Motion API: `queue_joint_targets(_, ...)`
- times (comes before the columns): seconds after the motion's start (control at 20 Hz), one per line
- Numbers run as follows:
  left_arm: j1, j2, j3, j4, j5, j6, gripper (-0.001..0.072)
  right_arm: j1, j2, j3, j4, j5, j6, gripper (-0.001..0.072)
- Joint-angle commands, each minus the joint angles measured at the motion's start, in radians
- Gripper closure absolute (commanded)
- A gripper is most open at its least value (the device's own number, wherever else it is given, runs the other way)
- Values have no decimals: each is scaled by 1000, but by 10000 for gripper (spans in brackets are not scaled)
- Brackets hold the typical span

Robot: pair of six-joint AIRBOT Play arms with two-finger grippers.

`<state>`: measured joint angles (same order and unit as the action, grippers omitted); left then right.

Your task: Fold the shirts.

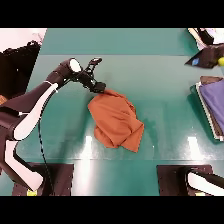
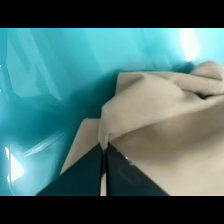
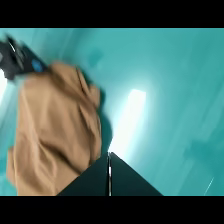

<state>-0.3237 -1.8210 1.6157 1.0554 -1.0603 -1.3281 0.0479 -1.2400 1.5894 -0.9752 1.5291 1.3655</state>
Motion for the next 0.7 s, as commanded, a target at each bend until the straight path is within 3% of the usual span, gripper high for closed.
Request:
queue_joint_targets(0.0, 28, 5, 52, 3, -64, 2, 681, 20, -4, -220, -21, -24, 6, 692)
queue_joint_targets(0.05, 46, 13, 78, 4, -98, 1, 681, 32, -4, -294, -21, -43, 6, 681)
queue_joint_targets(0.1, 64, 30, 98, 5, -125, 2, 681, 44, -4, -373, -20, -69, 6, 517)
queue_joint_targets(0.15, 77, 45, 109, 7, -135, 2, 681, 67, -5, -462, -14, -104, 6, 285)
queue_joint_targets(0.4, 96, 81, 111, 14, -139, 2, 681, 239, -17, -793, 62, -385, 6, 267)
queue_joint_targets(0.65, 96, 81, 111, 11, -145, 1, 681, 380, -165, -802, 179, -450, -25, 270)
